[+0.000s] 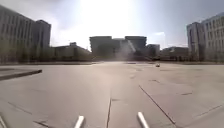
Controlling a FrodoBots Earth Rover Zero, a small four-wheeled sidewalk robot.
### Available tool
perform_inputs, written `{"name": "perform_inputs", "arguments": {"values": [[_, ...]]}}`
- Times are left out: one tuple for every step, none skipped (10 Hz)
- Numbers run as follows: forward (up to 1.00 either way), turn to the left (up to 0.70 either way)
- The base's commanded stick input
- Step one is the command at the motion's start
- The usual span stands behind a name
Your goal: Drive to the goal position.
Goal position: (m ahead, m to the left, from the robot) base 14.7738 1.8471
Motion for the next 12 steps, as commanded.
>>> {"name": "perform_inputs", "arguments": {"values": [[1.0,0.0],[1.0,0.0],[1.0,0.0],[1.0,0.0],[1.0,0.0],[1.0,0.0],[1.0,0.0],[1.0,0.0],[1.0,0.0],[1.0,0.0],[1.0,0.0],[1.0,0.0]]}}
